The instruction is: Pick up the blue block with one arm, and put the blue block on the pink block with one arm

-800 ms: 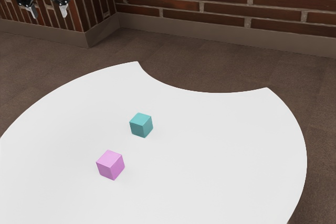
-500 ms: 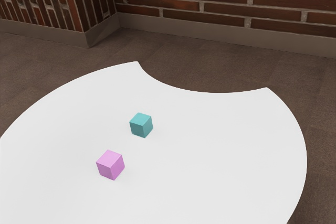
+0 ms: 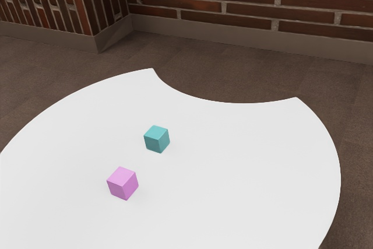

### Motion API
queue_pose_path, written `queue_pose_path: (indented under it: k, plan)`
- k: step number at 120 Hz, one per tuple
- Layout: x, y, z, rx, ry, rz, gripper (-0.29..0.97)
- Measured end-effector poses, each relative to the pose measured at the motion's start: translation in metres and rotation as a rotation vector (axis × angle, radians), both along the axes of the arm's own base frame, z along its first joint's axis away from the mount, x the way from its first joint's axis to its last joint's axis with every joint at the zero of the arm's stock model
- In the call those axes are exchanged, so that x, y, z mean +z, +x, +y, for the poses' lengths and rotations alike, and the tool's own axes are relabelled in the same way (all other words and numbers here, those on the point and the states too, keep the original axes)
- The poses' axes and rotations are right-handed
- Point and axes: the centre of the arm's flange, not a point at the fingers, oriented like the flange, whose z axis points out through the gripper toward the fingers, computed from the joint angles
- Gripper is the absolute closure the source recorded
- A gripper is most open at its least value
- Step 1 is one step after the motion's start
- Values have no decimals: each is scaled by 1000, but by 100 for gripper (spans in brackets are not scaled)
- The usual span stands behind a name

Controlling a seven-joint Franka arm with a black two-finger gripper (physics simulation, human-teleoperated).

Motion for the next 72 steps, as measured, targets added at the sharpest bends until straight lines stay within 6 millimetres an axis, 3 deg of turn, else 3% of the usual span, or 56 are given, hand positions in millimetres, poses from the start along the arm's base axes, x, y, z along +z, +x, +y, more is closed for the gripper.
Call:
queue_pose_path:
  k: [8, 14, 26, 30, 38, 47, 59, 72]
  plan:
    - [-30, 12, 12, 17, -14, 68, 2]
    - [-70, 19, 24, 31, -36, 152, 2]
    - [-154, -12, 38, 38, -107, 289, 2]
    - [-173, -21, 49, 56, -126, 318, 2]
    - [-220, -22, 68, 101, -149, 382, 2]
    - [-269, 3, 69, 114, -136, 424, 2]
    - [-345, 63, 64, 113, -89, 465, 2]
    - [-399, 109, 42, 64, -52, 445, 2]
